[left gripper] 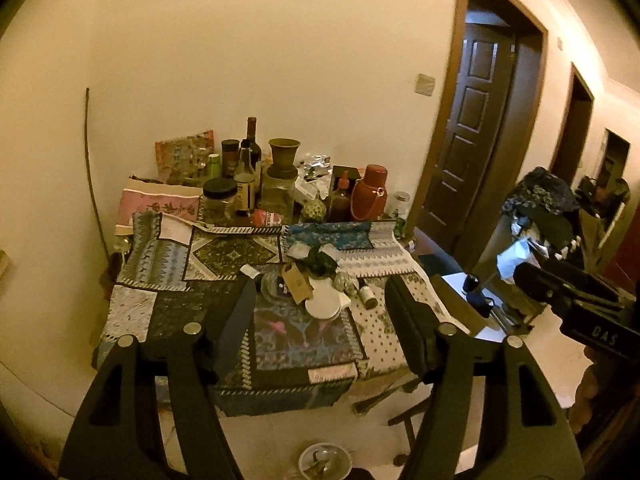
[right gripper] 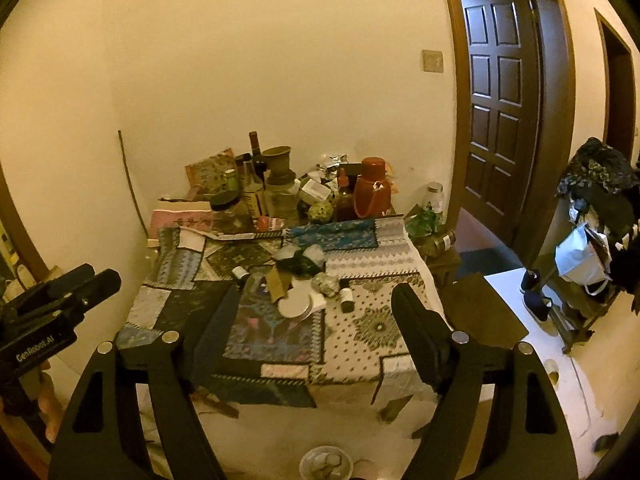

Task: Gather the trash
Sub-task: 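Raise both tools back toward the table, then grasp the foil ball with the right gripper while the left grasps the dark bottle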

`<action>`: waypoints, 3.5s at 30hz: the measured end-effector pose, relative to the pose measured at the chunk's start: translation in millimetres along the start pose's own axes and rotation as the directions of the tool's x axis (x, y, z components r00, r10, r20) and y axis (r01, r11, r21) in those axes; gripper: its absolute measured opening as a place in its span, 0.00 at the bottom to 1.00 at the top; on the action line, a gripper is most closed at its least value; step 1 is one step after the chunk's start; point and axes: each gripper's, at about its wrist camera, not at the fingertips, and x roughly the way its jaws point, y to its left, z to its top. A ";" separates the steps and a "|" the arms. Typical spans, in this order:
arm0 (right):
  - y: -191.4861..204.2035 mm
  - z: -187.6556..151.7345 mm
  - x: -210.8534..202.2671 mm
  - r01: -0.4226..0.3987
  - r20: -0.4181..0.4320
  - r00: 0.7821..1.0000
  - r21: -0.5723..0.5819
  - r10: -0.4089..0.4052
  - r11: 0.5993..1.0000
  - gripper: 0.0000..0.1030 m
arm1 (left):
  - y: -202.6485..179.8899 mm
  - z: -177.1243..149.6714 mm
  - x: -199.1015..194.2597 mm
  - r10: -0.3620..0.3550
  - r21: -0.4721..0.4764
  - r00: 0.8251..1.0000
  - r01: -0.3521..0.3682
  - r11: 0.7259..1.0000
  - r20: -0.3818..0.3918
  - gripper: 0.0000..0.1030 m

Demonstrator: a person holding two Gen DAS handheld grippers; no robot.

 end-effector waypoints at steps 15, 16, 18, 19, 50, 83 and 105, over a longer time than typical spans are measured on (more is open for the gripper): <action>-66.9 54.3 106.0 -0.119 -0.142 0.984 -0.078 0.107 0.990 0.74 | -23.2 46.4 120.3 0.133 -0.108 0.988 -0.141 0.984 -0.081 0.64; -67.2 54.3 111.6 -0.123 -0.153 0.982 -0.075 0.110 0.990 0.74 | -19.1 47.1 128.1 0.140 -0.112 0.986 -0.150 0.982 -0.096 0.64; -67.0 54.8 129.0 -0.142 -0.189 0.974 -0.061 0.128 0.988 0.74 | -10.9 46.2 138.6 0.151 -0.120 0.982 -0.165 0.979 -0.117 0.64; -68.6 56.2 135.9 -0.150 -0.201 0.970 -0.054 0.136 0.987 0.74 | -4.2 46.0 145.5 0.163 -0.129 0.978 -0.180 0.975 -0.129 0.64; -37.4 -19.8 373.0 0.031 -0.598 0.786 0.291 0.157 0.956 0.67 | 187.1 -27.1 406.8 -0.061 -0.388 0.819 -0.204 0.899 -0.571 0.61; -49.9 -13.6 422.7 0.078 -0.632 0.767 0.271 0.116 0.959 0.48 | 164.2 -3.1 423.7 0.057 -0.231 0.866 -0.196 0.953 -0.497 0.40; -41.4 2.7 417.6 -0.012 -0.585 0.804 0.163 0.107 0.987 0.42 | 111.6 42.2 358.5 0.094 -0.121 0.931 -0.145 0.982 -0.352 0.40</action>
